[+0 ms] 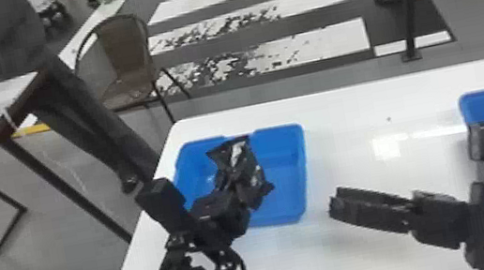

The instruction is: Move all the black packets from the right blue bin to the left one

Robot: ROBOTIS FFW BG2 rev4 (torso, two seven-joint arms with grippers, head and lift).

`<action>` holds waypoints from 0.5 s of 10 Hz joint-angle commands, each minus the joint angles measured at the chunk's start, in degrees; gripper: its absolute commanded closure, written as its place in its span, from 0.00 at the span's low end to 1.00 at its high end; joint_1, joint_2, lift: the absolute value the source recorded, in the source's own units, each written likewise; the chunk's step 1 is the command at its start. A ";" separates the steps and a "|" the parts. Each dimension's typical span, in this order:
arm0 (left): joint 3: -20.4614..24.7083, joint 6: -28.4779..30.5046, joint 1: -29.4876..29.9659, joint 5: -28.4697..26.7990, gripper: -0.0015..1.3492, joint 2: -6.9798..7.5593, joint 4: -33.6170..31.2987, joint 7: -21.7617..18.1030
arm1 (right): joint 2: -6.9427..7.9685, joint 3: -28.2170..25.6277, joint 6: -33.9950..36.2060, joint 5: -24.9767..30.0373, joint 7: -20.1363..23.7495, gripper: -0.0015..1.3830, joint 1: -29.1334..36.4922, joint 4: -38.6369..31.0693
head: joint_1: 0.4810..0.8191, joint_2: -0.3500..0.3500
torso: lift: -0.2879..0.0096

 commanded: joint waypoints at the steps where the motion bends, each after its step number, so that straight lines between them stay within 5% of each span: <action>1: 0.23 -8.82 -5.56 -7.66 0.90 0.03 9.04 1.03 | 0.00 -0.43 0.04 0.05 -0.07 0.11 0.13 -0.40 | 0.63 1.00 | 0.50; 2: 0.23 -16.84 -7.95 -12.80 0.90 0.12 13.54 3.14 | 0.00 -0.89 0.04 0.05 0.01 0.11 0.41 -0.54 | 0.63 1.00 | 0.50; 4: 2.06 -16.28 -11.19 -15.20 0.83 0.29 17.76 3.84 | 0.00 -1.69 0.32 0.17 0.01 0.11 0.84 -0.68 | 0.63 1.00 | 0.50; 5: 2.51 -19.51 -10.91 -14.52 0.47 0.29 18.18 3.75 | 0.00 -2.38 0.32 0.85 0.01 0.11 1.12 -1.10 | 0.63 1.00 | 0.50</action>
